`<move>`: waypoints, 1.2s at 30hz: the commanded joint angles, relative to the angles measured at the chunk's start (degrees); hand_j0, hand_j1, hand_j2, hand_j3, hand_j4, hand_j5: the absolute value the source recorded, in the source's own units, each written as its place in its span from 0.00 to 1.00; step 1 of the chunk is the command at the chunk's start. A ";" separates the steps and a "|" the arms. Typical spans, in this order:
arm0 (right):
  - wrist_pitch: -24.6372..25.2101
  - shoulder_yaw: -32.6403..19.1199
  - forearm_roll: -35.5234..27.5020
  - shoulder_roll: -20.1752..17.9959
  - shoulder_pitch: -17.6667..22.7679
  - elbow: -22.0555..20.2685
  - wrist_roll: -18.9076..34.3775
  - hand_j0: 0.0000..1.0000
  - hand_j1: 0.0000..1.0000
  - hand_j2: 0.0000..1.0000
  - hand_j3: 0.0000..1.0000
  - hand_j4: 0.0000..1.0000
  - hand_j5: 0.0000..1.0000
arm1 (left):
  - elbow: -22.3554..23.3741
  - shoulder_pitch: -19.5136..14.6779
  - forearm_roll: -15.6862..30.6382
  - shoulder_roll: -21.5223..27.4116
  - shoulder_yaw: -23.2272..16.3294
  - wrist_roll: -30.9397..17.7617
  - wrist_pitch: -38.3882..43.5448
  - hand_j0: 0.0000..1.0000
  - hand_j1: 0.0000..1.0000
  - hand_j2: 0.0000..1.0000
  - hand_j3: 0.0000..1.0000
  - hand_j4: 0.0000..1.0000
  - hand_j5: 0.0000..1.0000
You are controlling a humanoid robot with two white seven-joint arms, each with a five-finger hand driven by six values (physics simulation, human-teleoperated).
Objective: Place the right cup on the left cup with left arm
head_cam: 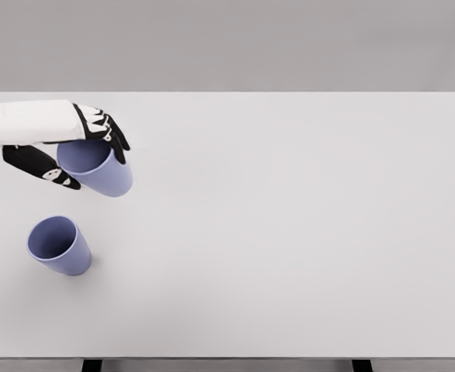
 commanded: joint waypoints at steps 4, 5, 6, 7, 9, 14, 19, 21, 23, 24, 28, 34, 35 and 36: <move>-0.03 -0.02 0.07 0.00 0.00 0.01 0.02 1.00 1.00 1.00 1.00 1.00 1.00 | -0.94 -0.09 2.59 6.83 0.21 -0.10 -1.47 0.47 0.47 0.47 0.47 0.47 0.47; -0.03 -0.02 -0.01 0.00 0.00 0.01 0.02 1.00 1.00 1.00 1.00 1.00 1.00 | -0.94 -0.09 2.86 8.06 0.21 -0.10 -2.09 0.47 0.47 0.47 0.47 0.47 0.47; -0.03 -0.02 0.07 0.00 0.00 0.01 0.02 1.00 1.00 1.00 1.00 1.00 1.00 | -0.94 -0.09 2.95 9.11 0.21 -0.19 -3.32 0.47 0.47 0.47 0.47 0.47 0.47; -0.03 0.07 0.07 0.00 0.00 0.01 0.02 1.00 1.00 1.00 1.00 1.00 1.00 | -0.94 -0.09 3.12 10.17 0.30 -0.28 -4.20 0.47 0.47 0.47 0.47 0.47 0.47; -0.03 -0.02 0.07 0.00 0.00 0.01 0.02 1.00 1.00 1.00 1.00 1.00 1.00 | -0.94 -0.09 3.65 11.49 0.21 -0.63 -4.48 0.47 0.47 0.47 0.47 0.47 0.47; -0.03 0.07 0.07 0.00 0.00 0.01 0.02 1.00 1.00 1.00 1.00 1.00 1.00 | -1.03 0.44 4.97 14.56 0.04 -1.18 -4.48 0.47 0.47 0.47 0.47 0.47 0.47; -0.03 0.06 0.07 0.00 0.00 0.01 0.02 1.00 1.00 1.00 1.00 1.00 1.00 | -1.03 2.64 4.97 15.79 -0.14 -1.18 -4.48 0.46 0.46 0.46 0.46 0.46 0.46; -0.03 0.06 0.07 0.00 0.00 0.01 0.02 1.00 1.00 1.00 1.00 1.00 1.00 | -1.03 2.99 4.97 16.67 -0.14 -1.18 -4.48 0.46 0.46 0.46 0.46 0.46 0.46; -0.03 0.07 -0.01 0.00 0.00 0.01 0.02 1.00 1.00 1.00 1.00 1.00 1.00 | -1.03 3.60 4.97 16.85 -0.14 -1.18 -4.48 0.46 0.46 0.46 0.46 0.46 0.46; -0.03 -0.02 -0.01 0.00 0.00 0.01 0.02 1.00 1.00 1.00 1.00 1.00 1.00 | -1.03 4.48 4.97 16.76 -0.14 -1.18 -4.48 0.46 0.46 0.46 0.46 0.46 0.46; -0.03 -0.02 0.07 0.00 0.00 0.01 0.02 1.00 1.00 1.00 1.00 1.00 1.00 | -1.03 5.89 4.88 16.15 0.04 -1.18 -4.48 0.46 0.46 0.46 0.46 0.46 0.46; -0.03 0.07 0.07 0.00 0.00 0.01 0.02 1.00 1.00 1.00 1.00 1.00 1.00 | -1.03 6.59 4.97 15.18 0.12 -1.18 -4.48 0.45 0.45 0.45 0.45 0.45 0.45; -0.03 0.07 0.07 0.00 0.00 0.01 0.02 1.00 1.00 1.00 1.00 1.00 1.00 | -1.03 6.77 4.97 15.18 0.04 -1.18 -4.48 0.46 0.46 0.46 0.46 0.46 0.46; -0.03 -0.02 0.07 0.00 0.00 0.01 0.02 1.00 1.00 1.00 1.00 1.00 1.00 | -1.03 7.21 4.88 15.18 0.12 -1.18 -4.48 0.46 0.46 0.46 0.46 0.46 0.46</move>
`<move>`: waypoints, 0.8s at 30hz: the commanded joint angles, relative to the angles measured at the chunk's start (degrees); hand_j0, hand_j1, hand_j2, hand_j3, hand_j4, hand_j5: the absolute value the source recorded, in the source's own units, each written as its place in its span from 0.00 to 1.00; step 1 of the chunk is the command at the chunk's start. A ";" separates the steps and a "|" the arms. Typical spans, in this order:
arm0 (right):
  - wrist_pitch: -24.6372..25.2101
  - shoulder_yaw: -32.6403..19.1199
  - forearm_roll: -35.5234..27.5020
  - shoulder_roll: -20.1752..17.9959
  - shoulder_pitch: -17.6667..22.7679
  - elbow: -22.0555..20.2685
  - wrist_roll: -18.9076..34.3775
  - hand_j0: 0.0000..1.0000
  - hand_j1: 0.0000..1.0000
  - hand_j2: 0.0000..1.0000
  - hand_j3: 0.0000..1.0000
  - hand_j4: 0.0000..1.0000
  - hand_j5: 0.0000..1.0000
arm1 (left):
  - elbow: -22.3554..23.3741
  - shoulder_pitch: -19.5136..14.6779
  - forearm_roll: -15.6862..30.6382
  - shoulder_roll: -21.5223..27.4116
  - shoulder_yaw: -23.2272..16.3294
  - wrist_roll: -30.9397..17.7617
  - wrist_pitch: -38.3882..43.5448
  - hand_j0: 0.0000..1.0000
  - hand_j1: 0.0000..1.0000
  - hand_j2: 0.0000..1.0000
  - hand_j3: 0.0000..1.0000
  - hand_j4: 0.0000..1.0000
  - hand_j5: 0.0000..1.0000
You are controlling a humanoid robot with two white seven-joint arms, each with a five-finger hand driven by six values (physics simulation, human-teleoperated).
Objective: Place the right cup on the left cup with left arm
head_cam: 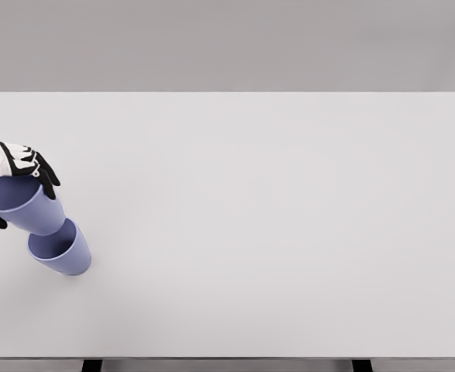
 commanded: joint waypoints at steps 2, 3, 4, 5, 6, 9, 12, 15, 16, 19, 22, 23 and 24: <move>-0.03 0.03 0.08 0.00 0.00 0.01 0.02 1.00 1.00 1.00 1.00 1.00 1.00 | 0.00 0.27 0.50 0.10 0.13 0.03 0.19 0.46 0.46 0.46 0.46 0.46 0.46; -0.03 0.03 0.08 0.00 0.00 0.01 0.02 1.00 1.00 1.00 1.00 1.00 1.00 | 0.00 0.36 0.50 0.19 0.13 0.03 0.19 0.46 0.46 0.46 0.46 0.46 0.46; -0.03 0.03 0.08 0.00 0.00 0.01 0.02 1.00 1.00 1.00 1.00 1.00 1.00 | 0.00 0.62 0.50 0.19 0.13 0.03 0.19 0.46 0.46 0.46 0.46 0.46 0.46; -0.03 -0.05 0.08 0.00 0.00 0.01 0.02 1.00 1.00 1.00 1.00 1.00 1.00 | 0.00 0.71 0.50 0.19 0.13 0.03 0.19 0.46 0.46 0.46 0.46 0.46 0.46; -0.03 -0.05 0.08 0.00 0.00 0.01 0.02 1.00 1.00 1.00 1.00 1.00 1.00 | 0.00 0.88 0.50 0.27 0.13 0.03 0.19 0.46 0.46 0.46 0.46 0.46 0.46; -0.03 -0.05 0.08 0.00 0.00 0.01 0.02 1.00 1.00 1.00 1.00 1.00 1.00 | 0.00 1.06 0.50 0.36 0.13 0.03 0.19 0.46 0.46 0.46 0.46 0.46 0.46; -0.03 -0.05 0.08 0.00 0.00 0.01 0.02 1.00 1.00 1.00 1.00 1.00 1.00 | 0.00 1.50 0.58 0.45 0.13 0.03 0.19 0.46 0.46 0.46 0.46 0.46 0.46; -0.03 -0.05 0.08 0.00 0.00 0.01 0.02 1.00 1.00 1.00 1.00 1.00 1.00 | 0.00 1.85 1.02 0.45 0.13 0.03 0.19 0.46 0.46 0.46 0.46 0.46 0.46; -0.03 -0.05 0.08 0.00 0.00 0.01 0.02 1.00 1.00 1.00 1.00 1.00 1.00 | 0.00 1.85 1.02 0.45 0.13 0.03 0.19 0.46 0.46 0.46 0.46 0.46 0.46; -0.03 0.03 0.08 0.00 0.00 0.01 0.02 1.00 1.00 1.00 1.00 1.00 1.00 | 0.00 1.85 1.02 0.10 0.13 0.03 0.19 0.46 0.46 0.46 0.46 0.46 0.46; -0.03 -0.05 0.08 0.00 0.00 0.01 0.02 1.00 1.00 1.00 1.00 1.00 1.00 | 0.00 2.03 1.02 0.01 0.13 0.03 0.19 0.46 0.46 0.46 0.46 0.46 0.46; -0.03 -0.05 0.08 0.00 0.00 0.01 0.02 1.00 1.00 1.00 1.00 1.00 1.00 | 0.00 2.03 1.02 -0.08 0.13 0.03 0.19 0.46 0.46 0.46 0.46 0.46 0.46; -0.03 0.03 -0.01 0.00 0.00 0.01 0.02 1.00 1.00 1.00 1.00 1.00 1.00 | 0.00 2.20 1.02 -0.08 0.13 0.03 0.19 0.46 0.46 0.46 0.46 0.46 0.46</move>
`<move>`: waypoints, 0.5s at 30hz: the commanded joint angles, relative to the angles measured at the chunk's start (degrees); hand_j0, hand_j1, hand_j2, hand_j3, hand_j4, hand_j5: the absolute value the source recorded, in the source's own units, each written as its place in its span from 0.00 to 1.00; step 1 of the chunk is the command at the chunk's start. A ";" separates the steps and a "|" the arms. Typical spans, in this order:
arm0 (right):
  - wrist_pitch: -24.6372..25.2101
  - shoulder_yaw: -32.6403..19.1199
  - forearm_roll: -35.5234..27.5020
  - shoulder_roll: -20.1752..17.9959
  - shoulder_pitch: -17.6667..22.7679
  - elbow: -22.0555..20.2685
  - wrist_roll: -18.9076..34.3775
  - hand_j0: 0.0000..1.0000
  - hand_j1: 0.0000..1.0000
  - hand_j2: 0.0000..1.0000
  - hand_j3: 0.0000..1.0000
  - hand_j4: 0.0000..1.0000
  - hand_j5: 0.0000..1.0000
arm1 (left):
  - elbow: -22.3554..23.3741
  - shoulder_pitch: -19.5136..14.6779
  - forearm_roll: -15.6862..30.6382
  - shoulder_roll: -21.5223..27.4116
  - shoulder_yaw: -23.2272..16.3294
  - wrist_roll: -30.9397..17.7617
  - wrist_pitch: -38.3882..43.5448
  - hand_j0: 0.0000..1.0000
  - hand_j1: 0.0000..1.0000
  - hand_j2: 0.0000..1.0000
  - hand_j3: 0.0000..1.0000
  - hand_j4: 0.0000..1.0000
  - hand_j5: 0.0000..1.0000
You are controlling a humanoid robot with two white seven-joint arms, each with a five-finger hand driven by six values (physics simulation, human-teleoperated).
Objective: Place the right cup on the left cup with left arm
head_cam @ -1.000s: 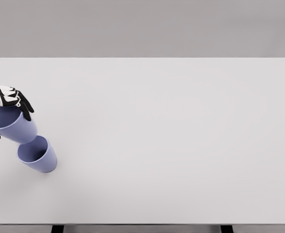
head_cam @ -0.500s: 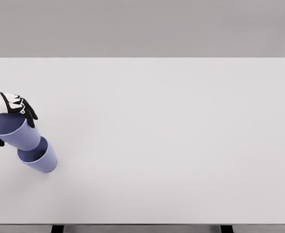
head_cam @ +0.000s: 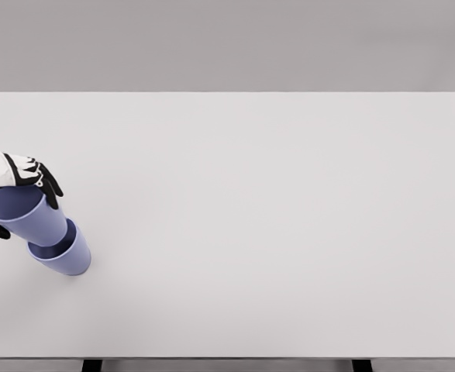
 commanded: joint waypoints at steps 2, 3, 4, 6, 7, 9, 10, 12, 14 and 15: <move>-0.03 -0.06 0.09 0.00 0.00 0.01 0.02 1.00 1.00 1.00 1.00 1.00 1.00 | -0.01 0.31 0.37 -0.02 0.18 0.03 0.15 0.46 0.46 0.46 0.46 0.46 0.46; -0.03 -0.06 0.09 0.00 0.00 0.01 0.02 1.00 1.00 1.00 1.00 1.00 1.00 | -0.01 0.40 0.37 -0.02 0.18 0.03 0.15 0.46 0.46 0.46 0.46 0.46 0.46; -0.03 -0.06 0.09 0.00 0.00 0.01 0.02 1.00 1.00 1.00 1.00 1.00 1.00 | -0.01 0.40 0.37 -0.02 0.18 0.03 0.15 0.46 0.46 0.46 0.46 0.46 0.46; -0.03 -0.06 0.09 0.00 0.00 0.01 0.02 1.00 1.00 1.00 1.00 1.00 1.00 | -0.01 0.40 0.37 -0.02 0.18 0.03 0.15 0.46 0.46 0.46 0.46 0.46 0.46; -0.03 0.03 0.09 0.00 0.00 0.01 0.02 1.00 1.00 1.00 1.00 1.00 1.00 | -0.01 0.40 0.37 -0.10 0.27 0.03 0.15 0.46 0.46 0.46 0.46 0.46 0.46; -0.03 0.03 0.09 0.00 0.00 0.01 0.02 1.00 1.00 1.00 1.00 1.00 1.00 | 0.08 0.40 0.37 -0.37 0.27 0.03 0.15 0.46 0.46 0.46 0.46 0.46 0.46; -0.03 0.03 0.09 0.00 0.00 0.01 0.02 1.00 1.00 1.00 1.00 1.00 1.00 | 0.08 0.40 0.37 -0.46 0.27 0.03 0.15 0.46 0.46 0.46 0.46 0.46 0.46; -0.03 0.03 0.09 0.00 0.00 0.01 0.02 1.00 1.00 1.00 1.00 1.00 1.00 | 0.08 0.40 0.37 -0.54 0.27 0.03 0.15 0.46 0.46 0.46 0.46 0.46 0.46; -0.03 -0.06 0.09 0.00 0.00 0.01 0.02 1.00 1.00 1.00 1.00 1.00 1.00 | 0.08 0.40 0.28 -0.54 0.27 0.03 0.15 0.47 0.47 0.47 0.47 0.47 0.47; -0.03 0.03 0.09 0.00 0.00 0.01 0.02 1.00 1.00 1.00 1.00 1.00 1.00 | 0.08 0.40 0.28 -0.54 0.27 0.03 0.15 0.49 0.49 0.49 0.49 0.49 0.49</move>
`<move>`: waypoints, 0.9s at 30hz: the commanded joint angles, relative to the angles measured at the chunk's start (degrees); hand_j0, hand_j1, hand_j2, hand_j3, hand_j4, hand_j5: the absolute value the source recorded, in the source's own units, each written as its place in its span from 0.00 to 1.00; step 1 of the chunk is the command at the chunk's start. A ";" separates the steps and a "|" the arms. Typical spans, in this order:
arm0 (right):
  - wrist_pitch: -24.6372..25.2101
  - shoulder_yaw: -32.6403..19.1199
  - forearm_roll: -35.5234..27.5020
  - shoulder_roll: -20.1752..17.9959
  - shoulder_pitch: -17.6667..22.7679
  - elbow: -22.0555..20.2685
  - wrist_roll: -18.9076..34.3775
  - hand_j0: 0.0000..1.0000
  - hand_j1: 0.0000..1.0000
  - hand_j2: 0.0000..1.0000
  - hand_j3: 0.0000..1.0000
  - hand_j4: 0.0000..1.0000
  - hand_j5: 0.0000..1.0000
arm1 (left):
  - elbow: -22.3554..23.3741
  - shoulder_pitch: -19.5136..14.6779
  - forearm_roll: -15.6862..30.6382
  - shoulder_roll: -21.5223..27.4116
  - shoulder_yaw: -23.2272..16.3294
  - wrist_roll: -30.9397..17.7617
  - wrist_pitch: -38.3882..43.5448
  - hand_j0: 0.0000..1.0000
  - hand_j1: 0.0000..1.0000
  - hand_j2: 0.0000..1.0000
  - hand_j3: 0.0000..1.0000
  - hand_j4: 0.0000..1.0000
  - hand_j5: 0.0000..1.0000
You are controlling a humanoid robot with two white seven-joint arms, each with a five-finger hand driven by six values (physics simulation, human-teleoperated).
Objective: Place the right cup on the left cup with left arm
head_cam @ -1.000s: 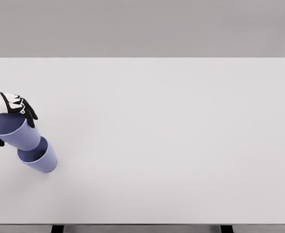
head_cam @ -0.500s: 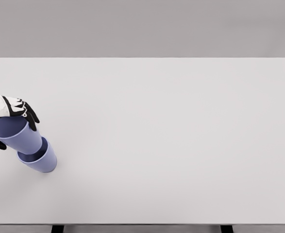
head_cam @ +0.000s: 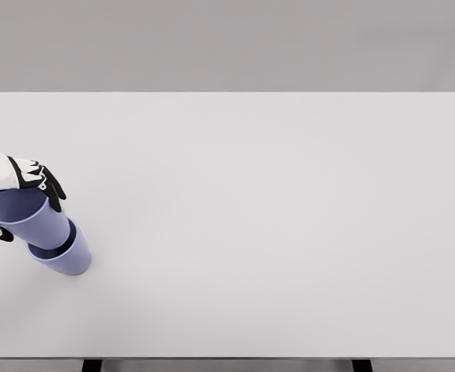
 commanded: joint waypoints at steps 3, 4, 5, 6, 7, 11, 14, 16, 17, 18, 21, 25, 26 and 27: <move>-0.03 0.04 -0.01 0.00 0.00 0.01 0.02 1.00 1.00 1.00 1.00 1.00 1.00 | 0.01 0.00 0.42 0.09 0.10 0.03 0.16 0.63 0.63 0.63 0.63 0.63 0.63; -0.03 0.04 0.07 0.00 0.00 0.01 0.02 1.00 1.00 1.00 1.00 1.00 1.00 | 0.01 0.00 0.42 0.09 0.10 0.03 0.16 0.68 0.68 0.68 0.68 0.68 0.68; -0.03 0.04 0.07 0.00 0.00 0.01 0.02 1.00 1.00 1.00 1.00 1.00 1.00 | 0.01 0.00 0.42 0.09 0.19 0.03 0.16 0.68 0.68 0.68 0.68 0.68 0.68; -0.03 0.04 0.07 0.00 0.00 0.01 0.02 1.00 1.00 1.00 1.00 1.00 1.00 | 0.01 -0.08 0.42 0.09 0.19 0.03 0.16 0.68 0.68 0.68 0.68 0.68 0.68; -0.03 0.04 -0.01 0.00 0.00 0.01 0.02 1.00 1.00 1.00 1.00 1.00 1.00 | 0.01 0.00 0.33 0.09 0.10 0.03 0.16 0.68 0.68 0.68 0.68 0.68 0.68; -0.03 0.04 0.07 0.00 0.00 0.01 0.02 1.00 1.00 1.00 1.00 1.00 1.00 | 0.01 -0.26 0.07 0.00 0.19 0.03 0.16 0.66 0.66 0.66 0.66 0.66 0.66; -0.03 0.04 -0.01 0.00 0.00 0.01 0.02 1.00 1.00 1.00 1.00 1.00 1.00 | 0.01 -0.35 -0.02 -0.08 0.19 0.03 0.16 0.66 0.66 0.66 0.66 0.66 0.66; -0.03 -0.04 0.07 0.00 0.00 0.01 0.02 1.00 1.00 1.00 1.00 1.00 1.00 | 0.01 -0.26 -0.11 -1.05 0.19 0.03 0.16 0.66 0.66 0.66 0.66 0.66 0.66; -0.03 -0.04 0.07 0.00 0.00 0.01 0.02 1.00 1.00 1.00 1.00 1.00 1.00 | 0.09 -0.26 -0.11 -1.14 0.19 0.03 0.16 0.66 0.66 0.66 0.66 0.66 0.66; -0.03 0.04 0.07 0.00 0.00 0.01 0.02 1.00 1.00 1.00 1.00 1.00 1.00 | 0.09 -0.26 -0.20 -1.23 0.19 0.03 0.16 0.66 0.66 0.66 0.66 0.66 0.66; -0.03 -0.05 0.07 0.00 0.00 0.01 0.02 1.00 1.00 1.00 1.00 1.00 1.00 | 0.09 -0.26 -0.29 -1.40 0.19 0.03 0.16 0.66 0.66 0.66 0.66 0.66 0.66; -0.03 -0.04 0.07 0.00 0.00 0.01 0.02 1.00 1.00 1.00 1.00 1.00 1.00 | 0.36 -0.26 -0.46 -1.40 0.19 0.03 0.16 0.66 0.66 0.66 0.66 0.66 0.66; -0.03 -0.04 0.07 0.00 0.00 0.01 0.02 1.00 1.00 1.00 1.00 1.00 1.00 | 0.45 -0.26 -0.46 -1.31 0.10 0.03 0.16 0.66 0.66 0.66 0.66 0.66 0.66; -0.03 0.04 0.07 0.00 0.00 0.01 0.02 1.00 1.00 1.00 1.00 1.00 1.00 | 0.45 -0.26 -0.46 -1.31 0.10 0.03 0.16 0.66 0.66 0.66 0.66 0.66 0.66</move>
